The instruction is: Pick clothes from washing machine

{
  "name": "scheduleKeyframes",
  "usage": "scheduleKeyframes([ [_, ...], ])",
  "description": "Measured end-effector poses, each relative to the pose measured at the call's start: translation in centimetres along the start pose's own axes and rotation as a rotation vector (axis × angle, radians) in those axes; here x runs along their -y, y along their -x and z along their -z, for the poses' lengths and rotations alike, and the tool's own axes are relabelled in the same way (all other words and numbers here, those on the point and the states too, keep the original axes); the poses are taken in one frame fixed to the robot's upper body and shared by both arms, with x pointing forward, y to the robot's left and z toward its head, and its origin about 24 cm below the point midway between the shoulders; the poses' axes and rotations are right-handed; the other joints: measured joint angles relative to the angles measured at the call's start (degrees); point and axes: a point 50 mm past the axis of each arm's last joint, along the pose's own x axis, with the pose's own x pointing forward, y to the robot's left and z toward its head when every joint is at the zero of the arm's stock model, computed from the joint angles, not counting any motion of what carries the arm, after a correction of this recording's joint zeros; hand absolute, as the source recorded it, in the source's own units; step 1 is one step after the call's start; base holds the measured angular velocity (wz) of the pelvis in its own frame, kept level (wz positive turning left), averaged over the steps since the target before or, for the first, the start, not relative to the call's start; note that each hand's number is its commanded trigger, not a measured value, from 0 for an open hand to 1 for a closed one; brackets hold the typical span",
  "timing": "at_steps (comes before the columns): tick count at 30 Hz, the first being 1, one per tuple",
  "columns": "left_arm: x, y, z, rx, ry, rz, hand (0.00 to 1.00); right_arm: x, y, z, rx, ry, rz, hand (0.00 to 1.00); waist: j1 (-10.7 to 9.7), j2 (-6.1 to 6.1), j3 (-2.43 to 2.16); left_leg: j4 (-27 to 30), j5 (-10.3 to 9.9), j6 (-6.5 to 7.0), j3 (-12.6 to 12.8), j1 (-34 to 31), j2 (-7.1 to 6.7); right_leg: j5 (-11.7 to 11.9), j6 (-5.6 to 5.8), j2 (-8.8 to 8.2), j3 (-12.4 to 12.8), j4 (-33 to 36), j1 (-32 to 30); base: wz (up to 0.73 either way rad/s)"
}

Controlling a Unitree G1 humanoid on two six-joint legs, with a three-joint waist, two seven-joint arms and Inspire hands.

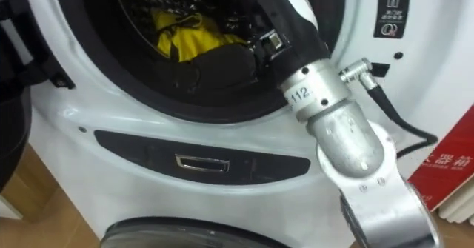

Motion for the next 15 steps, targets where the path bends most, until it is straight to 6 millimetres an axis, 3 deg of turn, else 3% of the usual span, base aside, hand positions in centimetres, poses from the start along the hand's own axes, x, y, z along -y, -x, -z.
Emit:
scheduleKeyframes([
  [5, -0.2, 0.0, -0.5, -0.003, 0.002, 0.006, 0.00, 1.0, -1.7, -0.2, -0.016, 0.141, 0.045, 0.00, 0.36, -0.05, -0.05, 0.26, 0.08, 0.30, -0.91, -0.34, -0.63, -0.17, 0.27, -0.45, -0.88, -0.03, -0.18, 0.09],
  [9, -0.4, -0.1, -1.0, -0.004, 0.003, 0.000, 0.00, 1.0, -1.8, -0.1, -0.029, 0.223, 0.056, 0.00, 0.25, -0.21, -0.15, 0.11, 0.13, 0.41, -1.17, -0.39, -0.81, -0.15, 0.24, -0.50, -0.86, 0.03, -0.42, 0.01],
  [15, -0.9, -0.3, -2.5, 0.021, 0.004, 0.011, 0.00, 1.0, -1.9, 1.3, -0.144, 0.364, 0.004, 0.00, 0.45, -2.01, -0.50, -0.48, 0.17, 0.35, -1.24, -0.40, -0.78, -0.19, 0.18, -0.40, -0.99, 0.04, -0.41, -0.03],
])
